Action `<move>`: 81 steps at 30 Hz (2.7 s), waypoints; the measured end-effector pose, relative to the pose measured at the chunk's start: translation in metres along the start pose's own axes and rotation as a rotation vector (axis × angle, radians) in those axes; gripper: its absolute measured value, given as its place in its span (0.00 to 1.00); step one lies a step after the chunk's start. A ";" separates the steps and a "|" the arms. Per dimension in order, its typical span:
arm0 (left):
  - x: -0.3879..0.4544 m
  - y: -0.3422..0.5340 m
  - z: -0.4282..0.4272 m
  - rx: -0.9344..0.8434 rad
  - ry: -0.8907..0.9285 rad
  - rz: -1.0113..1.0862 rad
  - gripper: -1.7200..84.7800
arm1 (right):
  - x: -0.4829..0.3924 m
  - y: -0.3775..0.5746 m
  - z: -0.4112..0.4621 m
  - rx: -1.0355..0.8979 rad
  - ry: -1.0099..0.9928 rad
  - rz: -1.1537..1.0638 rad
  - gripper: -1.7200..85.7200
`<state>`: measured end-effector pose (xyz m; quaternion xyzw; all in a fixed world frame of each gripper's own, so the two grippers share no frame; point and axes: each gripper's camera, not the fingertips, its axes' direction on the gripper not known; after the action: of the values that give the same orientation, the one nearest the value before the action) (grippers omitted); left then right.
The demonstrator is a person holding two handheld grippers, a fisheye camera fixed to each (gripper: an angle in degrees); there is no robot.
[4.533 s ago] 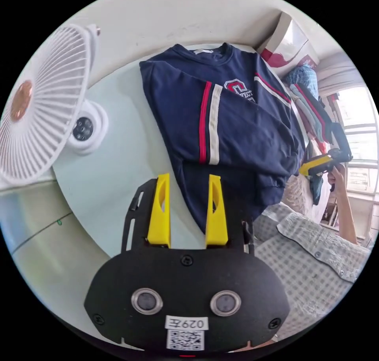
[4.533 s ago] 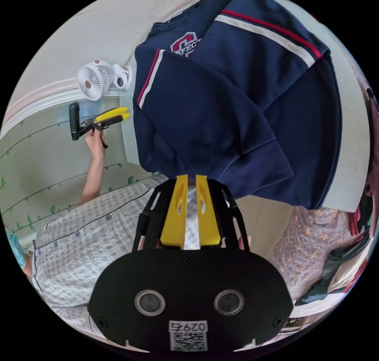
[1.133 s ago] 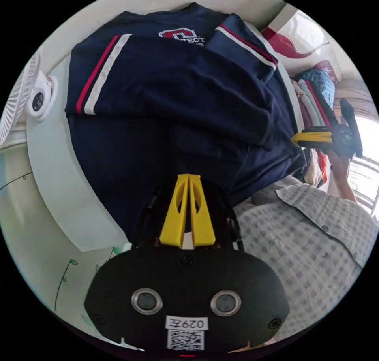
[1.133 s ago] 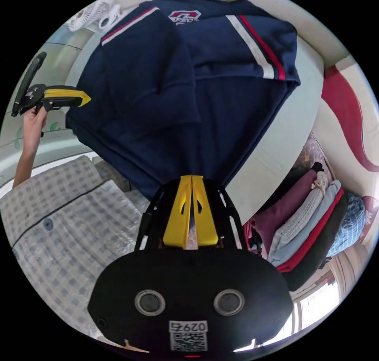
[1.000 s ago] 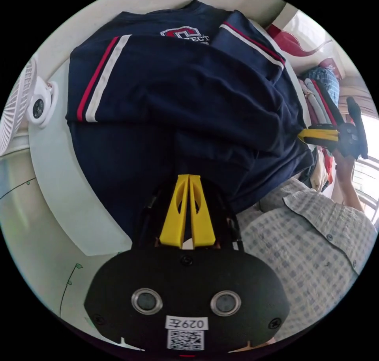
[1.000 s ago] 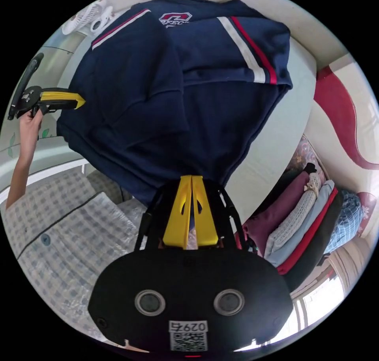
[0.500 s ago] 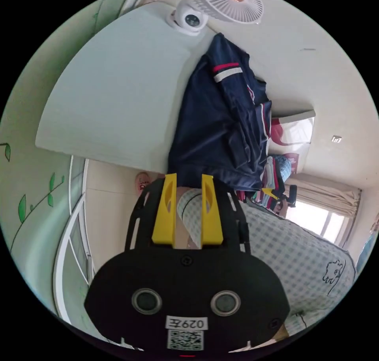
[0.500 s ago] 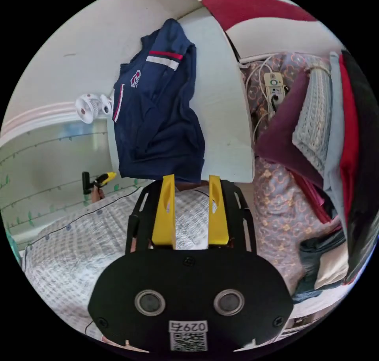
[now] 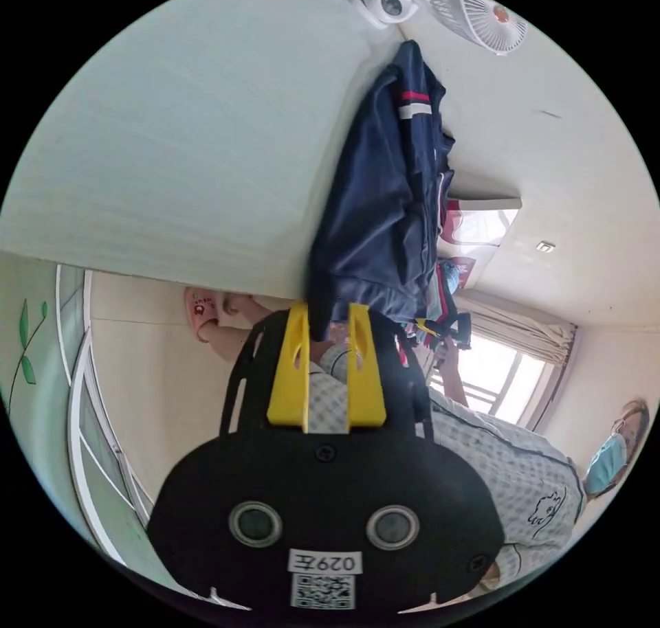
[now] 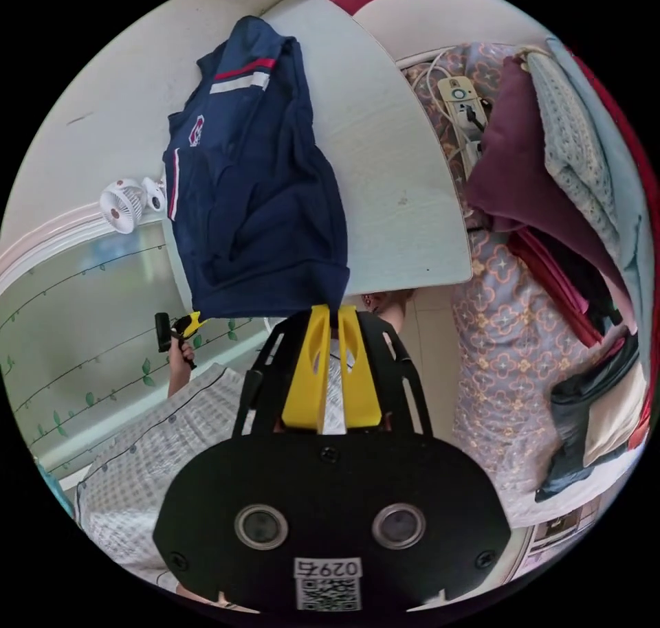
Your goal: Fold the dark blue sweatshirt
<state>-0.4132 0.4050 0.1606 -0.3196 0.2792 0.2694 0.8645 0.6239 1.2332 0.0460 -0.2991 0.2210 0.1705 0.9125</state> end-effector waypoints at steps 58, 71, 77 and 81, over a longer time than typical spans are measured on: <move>0.231 -0.119 0.054 -0.149 -0.723 0.426 0.01 | -0.353 -0.064 0.200 0.069 0.218 -0.408 0.02; 0.150 -0.034 -0.059 0.078 -0.370 0.337 0.01 | -0.614 -0.057 0.398 -0.116 0.413 -0.927 0.12; 0.107 -0.011 -0.079 0.130 -0.275 0.248 0.01 | -0.632 -0.047 0.460 -0.190 0.693 -0.947 0.13; 0.086 -0.013 -0.074 0.119 -0.211 0.211 0.01 | -0.633 -0.028 0.472 -0.126 0.895 -1.037 0.09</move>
<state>-0.3676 0.3694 0.0617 -0.2069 0.2345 0.3737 0.8732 0.2441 1.3921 0.7206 -0.4602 0.3947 -0.4158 0.6779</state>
